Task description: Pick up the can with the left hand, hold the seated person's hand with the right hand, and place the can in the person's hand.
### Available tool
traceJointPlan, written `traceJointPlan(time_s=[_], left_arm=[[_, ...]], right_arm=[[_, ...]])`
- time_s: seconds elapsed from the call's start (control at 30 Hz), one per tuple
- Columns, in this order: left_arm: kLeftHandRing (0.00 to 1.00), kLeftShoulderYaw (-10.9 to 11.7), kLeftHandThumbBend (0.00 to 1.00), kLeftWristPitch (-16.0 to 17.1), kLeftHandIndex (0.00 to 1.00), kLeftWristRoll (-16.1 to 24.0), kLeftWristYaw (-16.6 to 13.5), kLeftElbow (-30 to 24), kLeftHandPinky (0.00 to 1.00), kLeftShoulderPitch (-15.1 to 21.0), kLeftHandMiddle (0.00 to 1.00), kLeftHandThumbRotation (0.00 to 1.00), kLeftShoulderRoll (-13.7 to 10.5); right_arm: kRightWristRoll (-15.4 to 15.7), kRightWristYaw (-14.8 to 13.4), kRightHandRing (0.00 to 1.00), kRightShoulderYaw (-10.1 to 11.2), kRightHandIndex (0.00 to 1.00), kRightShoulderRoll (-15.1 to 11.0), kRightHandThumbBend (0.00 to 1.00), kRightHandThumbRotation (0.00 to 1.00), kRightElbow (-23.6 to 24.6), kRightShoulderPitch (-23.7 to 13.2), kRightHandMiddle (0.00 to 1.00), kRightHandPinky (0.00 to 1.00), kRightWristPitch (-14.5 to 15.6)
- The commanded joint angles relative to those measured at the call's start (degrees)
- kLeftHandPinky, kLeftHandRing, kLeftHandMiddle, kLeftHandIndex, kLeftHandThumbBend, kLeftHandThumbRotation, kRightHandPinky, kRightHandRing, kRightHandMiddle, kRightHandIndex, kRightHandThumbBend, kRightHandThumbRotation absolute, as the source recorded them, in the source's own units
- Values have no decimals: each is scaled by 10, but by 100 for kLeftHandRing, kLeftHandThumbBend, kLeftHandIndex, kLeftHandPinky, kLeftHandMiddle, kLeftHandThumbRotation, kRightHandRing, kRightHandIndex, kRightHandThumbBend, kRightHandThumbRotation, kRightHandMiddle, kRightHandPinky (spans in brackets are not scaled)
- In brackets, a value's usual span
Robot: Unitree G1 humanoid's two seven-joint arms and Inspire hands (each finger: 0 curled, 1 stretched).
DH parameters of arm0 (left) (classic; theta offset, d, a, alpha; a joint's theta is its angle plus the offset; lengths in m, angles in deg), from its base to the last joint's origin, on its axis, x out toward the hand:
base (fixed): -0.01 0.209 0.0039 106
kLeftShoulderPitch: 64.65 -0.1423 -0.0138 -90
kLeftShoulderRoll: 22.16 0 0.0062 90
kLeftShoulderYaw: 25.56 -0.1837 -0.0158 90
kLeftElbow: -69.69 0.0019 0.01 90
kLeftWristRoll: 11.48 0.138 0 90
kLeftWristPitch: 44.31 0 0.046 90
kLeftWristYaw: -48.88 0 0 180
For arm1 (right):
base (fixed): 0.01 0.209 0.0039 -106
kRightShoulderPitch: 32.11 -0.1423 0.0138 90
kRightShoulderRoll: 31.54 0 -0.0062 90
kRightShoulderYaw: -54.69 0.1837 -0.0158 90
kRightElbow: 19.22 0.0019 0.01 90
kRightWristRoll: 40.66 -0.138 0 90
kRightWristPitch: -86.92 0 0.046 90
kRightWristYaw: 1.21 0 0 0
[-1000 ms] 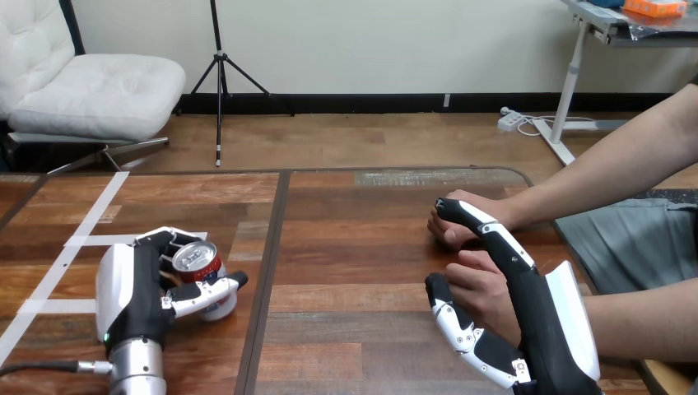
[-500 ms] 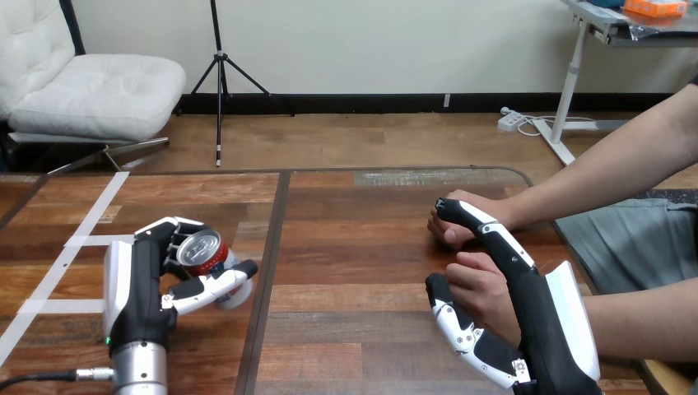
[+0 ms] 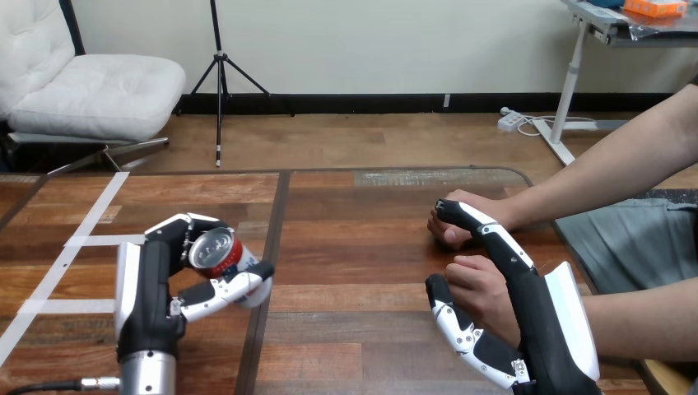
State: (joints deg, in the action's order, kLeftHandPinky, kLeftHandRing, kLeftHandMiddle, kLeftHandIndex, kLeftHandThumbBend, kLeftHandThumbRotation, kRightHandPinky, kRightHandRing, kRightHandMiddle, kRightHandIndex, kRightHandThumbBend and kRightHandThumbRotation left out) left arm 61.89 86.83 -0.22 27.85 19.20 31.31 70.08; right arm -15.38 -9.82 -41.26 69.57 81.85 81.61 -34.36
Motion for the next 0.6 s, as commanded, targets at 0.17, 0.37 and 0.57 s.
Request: traceJointPlan(time_s=[0.17, 0.37, 0.57], left_arm=[[41, 13, 75, 20, 45, -59, 49, -159, 36, -2, 44, 3, 29], [40, 14, 75, 9, 45, -71, 68, -190, 35, -16, 44, 2, 39], [40, 15, 75, 4, 45, -79, 87, -216, 34, -30, 44, 3, 48]], right_arm=[[-5, -8, 87, 6, 83, 2, 29, 11, 26, -33, 84, 90, -1], [-1, -10, 87, 7, 83, 3, 29, 10, 27, -32, 84, 90, 2], [0, -10, 87, 8, 83, 2, 29, 10, 28, -32, 83, 90, 3]])
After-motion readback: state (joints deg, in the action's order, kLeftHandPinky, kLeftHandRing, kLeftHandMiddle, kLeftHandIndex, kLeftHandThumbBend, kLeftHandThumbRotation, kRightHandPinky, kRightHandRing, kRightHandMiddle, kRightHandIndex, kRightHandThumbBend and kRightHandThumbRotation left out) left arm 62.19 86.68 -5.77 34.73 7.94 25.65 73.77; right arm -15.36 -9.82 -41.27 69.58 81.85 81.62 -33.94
